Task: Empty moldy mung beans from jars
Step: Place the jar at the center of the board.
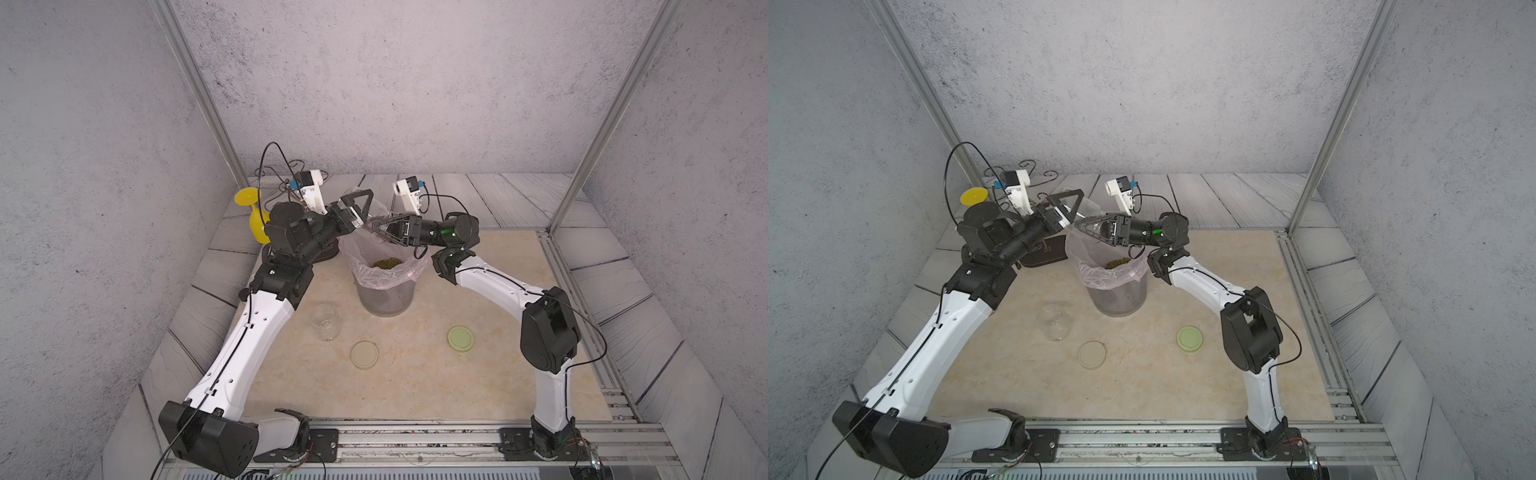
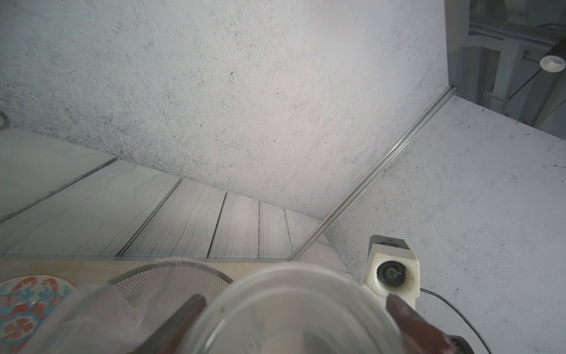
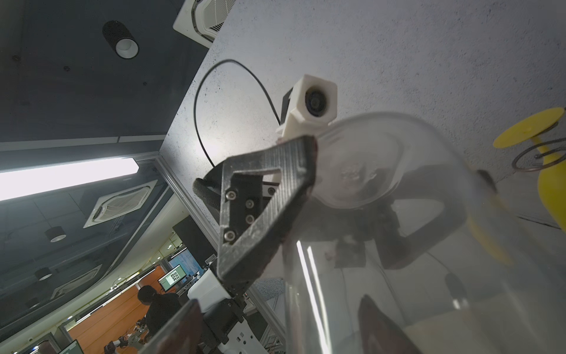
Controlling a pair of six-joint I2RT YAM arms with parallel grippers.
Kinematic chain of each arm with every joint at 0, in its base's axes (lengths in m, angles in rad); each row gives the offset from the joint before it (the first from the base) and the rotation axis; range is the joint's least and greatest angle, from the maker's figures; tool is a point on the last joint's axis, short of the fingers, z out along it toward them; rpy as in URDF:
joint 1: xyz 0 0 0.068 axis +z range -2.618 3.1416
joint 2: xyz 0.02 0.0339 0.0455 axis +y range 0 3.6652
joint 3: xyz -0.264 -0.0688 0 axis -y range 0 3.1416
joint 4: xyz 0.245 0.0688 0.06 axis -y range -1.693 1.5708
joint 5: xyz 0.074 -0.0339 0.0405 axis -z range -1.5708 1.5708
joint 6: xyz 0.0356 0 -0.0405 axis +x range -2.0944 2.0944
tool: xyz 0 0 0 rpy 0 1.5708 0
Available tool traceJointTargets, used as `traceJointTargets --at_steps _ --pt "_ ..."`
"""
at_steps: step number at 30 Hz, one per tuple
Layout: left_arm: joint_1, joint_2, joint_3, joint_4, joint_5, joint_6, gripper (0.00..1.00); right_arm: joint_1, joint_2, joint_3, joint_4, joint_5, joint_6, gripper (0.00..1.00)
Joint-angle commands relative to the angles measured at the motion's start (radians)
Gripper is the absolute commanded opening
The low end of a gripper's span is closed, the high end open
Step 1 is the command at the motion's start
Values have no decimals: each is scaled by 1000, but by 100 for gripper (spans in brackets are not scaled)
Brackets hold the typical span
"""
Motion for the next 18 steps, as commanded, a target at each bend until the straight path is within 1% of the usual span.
traceJointTargets --at_steps 1,4,8,11,13,17,18 --pt "-5 -18 13 41 31 25 49 -3 -69 -71 -78 2 -98 99" --pt "-3 -21 12 44 33 22 49 -3 -72 -77 -64 9 -91 99" --pt "-3 -22 -3 64 41 9 49 -3 -38 -35 57 32 2 98" --pt "-2 -28 -17 83 43 0 49 -2 -16 -14 129 57 45 86" --pt "-2 -29 -24 90 43 -4 49 -3 -11 -14 166 79 57 76" --pt "1 -27 -37 118 46 -22 49 -2 1 -7 207 97 83 62" --pt "2 -27 -39 124 46 -25 49 -3 3 -8 211 98 84 60"
